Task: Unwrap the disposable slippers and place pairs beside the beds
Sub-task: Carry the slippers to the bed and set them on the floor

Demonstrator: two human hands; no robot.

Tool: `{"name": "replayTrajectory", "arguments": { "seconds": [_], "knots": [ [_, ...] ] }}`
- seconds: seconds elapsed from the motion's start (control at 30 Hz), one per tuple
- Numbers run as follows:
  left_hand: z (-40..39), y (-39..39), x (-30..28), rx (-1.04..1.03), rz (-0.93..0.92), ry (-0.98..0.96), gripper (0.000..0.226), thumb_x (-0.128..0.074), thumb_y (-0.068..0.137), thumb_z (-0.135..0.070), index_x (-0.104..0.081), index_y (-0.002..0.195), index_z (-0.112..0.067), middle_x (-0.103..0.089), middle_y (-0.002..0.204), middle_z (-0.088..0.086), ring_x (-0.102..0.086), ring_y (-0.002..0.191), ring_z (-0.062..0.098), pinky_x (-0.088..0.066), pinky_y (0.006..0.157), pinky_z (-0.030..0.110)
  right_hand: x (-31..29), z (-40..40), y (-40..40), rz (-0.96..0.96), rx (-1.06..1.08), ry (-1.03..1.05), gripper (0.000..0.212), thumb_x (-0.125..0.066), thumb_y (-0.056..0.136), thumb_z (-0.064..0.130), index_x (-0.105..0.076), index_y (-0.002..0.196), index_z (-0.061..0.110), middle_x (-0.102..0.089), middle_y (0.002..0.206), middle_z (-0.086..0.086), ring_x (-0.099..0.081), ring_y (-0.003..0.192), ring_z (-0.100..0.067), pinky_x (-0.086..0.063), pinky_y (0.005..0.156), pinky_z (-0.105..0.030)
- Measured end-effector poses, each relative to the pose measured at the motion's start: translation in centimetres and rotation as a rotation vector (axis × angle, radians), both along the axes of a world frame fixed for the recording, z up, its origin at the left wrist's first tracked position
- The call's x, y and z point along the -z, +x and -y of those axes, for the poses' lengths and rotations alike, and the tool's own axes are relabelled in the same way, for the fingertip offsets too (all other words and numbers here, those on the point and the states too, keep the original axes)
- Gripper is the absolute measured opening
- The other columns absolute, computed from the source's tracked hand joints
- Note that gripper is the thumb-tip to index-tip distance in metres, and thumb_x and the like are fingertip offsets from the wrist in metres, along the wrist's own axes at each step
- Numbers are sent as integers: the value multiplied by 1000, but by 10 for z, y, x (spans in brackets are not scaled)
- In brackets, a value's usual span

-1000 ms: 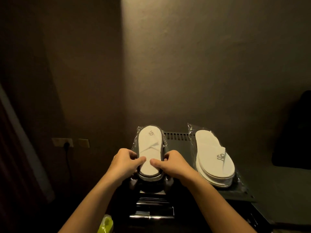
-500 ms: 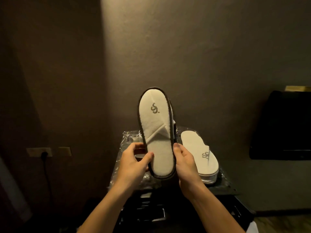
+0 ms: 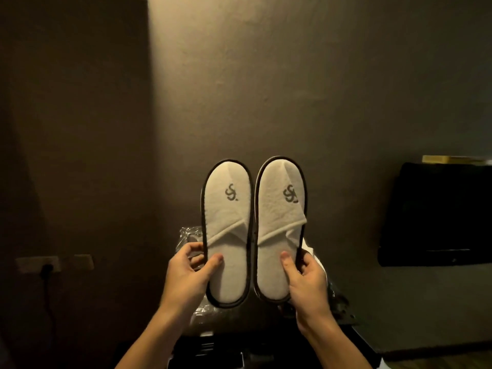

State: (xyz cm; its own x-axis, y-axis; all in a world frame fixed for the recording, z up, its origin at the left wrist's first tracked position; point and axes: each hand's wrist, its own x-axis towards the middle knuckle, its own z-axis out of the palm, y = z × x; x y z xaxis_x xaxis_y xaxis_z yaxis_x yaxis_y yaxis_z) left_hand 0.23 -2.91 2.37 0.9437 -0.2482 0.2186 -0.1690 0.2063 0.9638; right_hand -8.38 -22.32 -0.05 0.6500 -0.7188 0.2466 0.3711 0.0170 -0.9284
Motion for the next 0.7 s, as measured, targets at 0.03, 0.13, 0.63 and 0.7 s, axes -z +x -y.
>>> {"name": "replayTrajectory", "arguments": {
  "seconds": [0.03, 0.13, 0.63, 0.7],
  "knots": [
    [2, -3, 1, 12, 2, -3, 22, -77, 86, -9, -68, 105, -14, -80, 96, 12, -77, 93, 29, -64, 78, 43, 0, 0, -1, 2, -6, 5, 6, -69, 96, 18, -72, 101, 16, -82, 97, -3, -77, 97, -25, -63, 85, -45],
    [6, -14, 0, 39, 11, -12, 22, -77, 86, -10, -68, 106, -15, -80, 93, 5, -77, 90, 25, -64, 70, 34, 3, 2, -13, 23, -7, 20, 8, -69, 96, 19, -73, 102, 16, -82, 99, -4, -78, 95, -22, -62, 80, -38],
    [190, -175, 23, 642, 99, -6, 17, -74, 89, -10, -65, 104, -11, -82, 96, 2, -78, 90, 18, -60, 69, 23, 11, 109, -271, -42, 591, -125, 14, -69, 92, 29, -76, 99, 39, -82, 99, 4, -77, 95, -17, -62, 80, -38],
    [224, -220, 28, 730, 114, 11, 18, -74, 89, -11, -65, 105, -11, -81, 97, 1, -78, 91, 16, -60, 70, 22, 22, 128, -327, -74, 693, -97, 11, -68, 96, 24, -74, 104, 30, -82, 100, 4, -77, 97, -19, -61, 80, -38]
  ]
}}
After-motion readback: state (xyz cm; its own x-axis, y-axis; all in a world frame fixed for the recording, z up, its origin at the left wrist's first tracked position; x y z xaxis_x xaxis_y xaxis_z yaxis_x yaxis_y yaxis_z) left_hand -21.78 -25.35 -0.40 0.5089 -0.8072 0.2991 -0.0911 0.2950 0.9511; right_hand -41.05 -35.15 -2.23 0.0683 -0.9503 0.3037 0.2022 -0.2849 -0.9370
